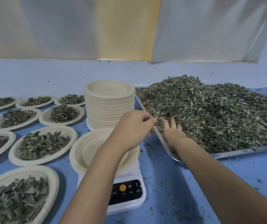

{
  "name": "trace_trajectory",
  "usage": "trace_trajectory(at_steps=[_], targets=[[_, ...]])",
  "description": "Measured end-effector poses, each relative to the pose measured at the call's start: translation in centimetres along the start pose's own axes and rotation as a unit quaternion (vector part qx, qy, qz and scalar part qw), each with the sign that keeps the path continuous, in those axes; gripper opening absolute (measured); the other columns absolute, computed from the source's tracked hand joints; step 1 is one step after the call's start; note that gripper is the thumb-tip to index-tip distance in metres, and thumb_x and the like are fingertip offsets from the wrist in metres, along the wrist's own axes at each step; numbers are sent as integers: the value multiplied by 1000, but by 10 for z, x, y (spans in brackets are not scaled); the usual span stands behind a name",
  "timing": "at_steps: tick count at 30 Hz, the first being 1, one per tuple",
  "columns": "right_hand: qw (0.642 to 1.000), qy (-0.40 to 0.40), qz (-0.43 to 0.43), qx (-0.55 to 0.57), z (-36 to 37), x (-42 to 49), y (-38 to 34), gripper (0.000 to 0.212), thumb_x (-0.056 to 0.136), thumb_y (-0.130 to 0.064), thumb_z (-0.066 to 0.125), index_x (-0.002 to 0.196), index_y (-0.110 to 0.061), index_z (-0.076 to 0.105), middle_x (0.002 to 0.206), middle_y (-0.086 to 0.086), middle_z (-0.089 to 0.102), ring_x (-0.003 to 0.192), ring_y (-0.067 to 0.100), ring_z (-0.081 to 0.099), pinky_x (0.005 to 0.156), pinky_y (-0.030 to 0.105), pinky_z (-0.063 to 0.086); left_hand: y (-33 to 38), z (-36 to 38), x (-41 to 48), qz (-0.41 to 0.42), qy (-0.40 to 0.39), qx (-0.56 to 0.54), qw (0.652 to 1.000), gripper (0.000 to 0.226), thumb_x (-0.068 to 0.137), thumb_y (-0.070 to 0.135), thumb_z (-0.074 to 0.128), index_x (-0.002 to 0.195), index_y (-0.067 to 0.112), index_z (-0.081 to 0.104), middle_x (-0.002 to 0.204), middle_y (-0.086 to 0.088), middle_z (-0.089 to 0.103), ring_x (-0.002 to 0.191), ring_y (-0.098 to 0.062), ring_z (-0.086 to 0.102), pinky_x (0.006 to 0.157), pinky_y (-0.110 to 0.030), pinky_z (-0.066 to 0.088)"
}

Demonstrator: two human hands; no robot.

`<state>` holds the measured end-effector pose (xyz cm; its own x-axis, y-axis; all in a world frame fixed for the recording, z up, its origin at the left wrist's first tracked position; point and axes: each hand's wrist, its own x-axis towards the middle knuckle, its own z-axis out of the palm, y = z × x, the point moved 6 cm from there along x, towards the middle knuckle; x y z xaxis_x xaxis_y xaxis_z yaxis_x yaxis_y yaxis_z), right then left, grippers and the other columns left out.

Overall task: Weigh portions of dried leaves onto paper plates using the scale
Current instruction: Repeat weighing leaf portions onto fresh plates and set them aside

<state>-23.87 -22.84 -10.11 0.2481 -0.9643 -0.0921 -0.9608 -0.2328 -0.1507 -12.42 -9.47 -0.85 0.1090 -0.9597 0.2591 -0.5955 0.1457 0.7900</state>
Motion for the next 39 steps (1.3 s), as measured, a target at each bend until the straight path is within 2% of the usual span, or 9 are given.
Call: trace_trajectory(at_steps=[4, 9, 13, 19, 24, 29, 34, 36, 39], targets=[[989, 95, -44, -102, -13, 4, -14, 58, 102, -24, 29, 152, -26, -1, 152, 16, 22, 134, 35, 29, 99, 44, 37, -1, 0, 0, 5, 6, 7, 1000, 23, 94, 24, 51, 85, 18, 71, 75, 7, 70, 67, -6, 67, 65, -19, 46], [975, 159, -27, -155, -23, 0, -7, 70, 96, -51, 40, 150, -35, -1, 154, 17, 18, 134, 35, 29, 99, 43, 37, -5, -2, 0, 0, 12, 10, 1000, 22, 94, 25, 52, 80, 20, 69, 74, 7, 70, 64, -3, 66, 62, -14, 47], [984, 87, -64, -144, -11, 3, -11, 55, 102, -34, 30, 150, -40, 4, 157, 15, 9, 136, 38, 26, 101, 49, 34, -7, -3, -1, -5, 15, 16, 1000, 23, 94, 25, 52, 78, 23, 68, 73, 8, 69, 64, -3, 65, 62, -15, 46], [983, 44, -69, -164, -5, 6, -17, 36, 100, -15, 31, 135, -21, 33, 135, 17, 33, 127, 39, 32, 97, 50, 37, -8, -4, -2, -9, 12, 27, 1000, 25, 93, 24, 52, 72, 32, 63, 73, 9, 69, 68, -6, 65, 64, -18, 47], [992, 42, -72, -98, -6, 5, -20, 32, 99, -7, 30, 130, -12, 36, 129, 20, 32, 120, 41, 34, 93, 49, 40, -11, -3, -2, -18, 11, 31, 999, 22, 93, 23, 52, 84, 17, 71, 75, 6, 69, 71, -9, 67, 69, -21, 48], [996, 67, -52, -18, -9, 4, -13, 40, 95, 1, 32, 132, -12, 35, 130, 20, 32, 119, 40, 36, 92, 46, 39, -11, -1, -2, -20, 10, 34, 999, 20, 94, 23, 52, 83, 21, 69, 76, 5, 70, 70, -8, 67, 67, -19, 48], [974, 132, -33, 180, -23, 1, -2, 40, 97, 0, 34, 134, -14, 40, 127, 20, 36, 103, 37, 47, 90, 40, 41, -14, -4, -2, -28, 21, 28, 999, 22, 94, 23, 50, 85, 20, 70, 77, 7, 70, 68, -7, 67, 64, -11, 46], [951, 152, -40, 267, -30, -1, 2, 36, 101, -7, 33, 135, -13, 41, 126, 21, 41, 83, 26, 49, 76, 32, 41, -16, -6, -2, -37, 28, 17, 999, 22, 95, 23, 50, 84, 20, 70, 76, 8, 70, 64, -5, 66, 60, -7, 44], [909, 156, -19, 386, -36, -3, 9, 33, 103, -16, 33, 135, -15, 42, 108, 13, 56, 60, 12, 42, 49, 25, 30, -19, -8, -2, -51, 43, -4, 998, 23, 94, 21, 51, 85, 17, 71, 76, 8, 69, 62, -4, 65, 66, -16, 49]])
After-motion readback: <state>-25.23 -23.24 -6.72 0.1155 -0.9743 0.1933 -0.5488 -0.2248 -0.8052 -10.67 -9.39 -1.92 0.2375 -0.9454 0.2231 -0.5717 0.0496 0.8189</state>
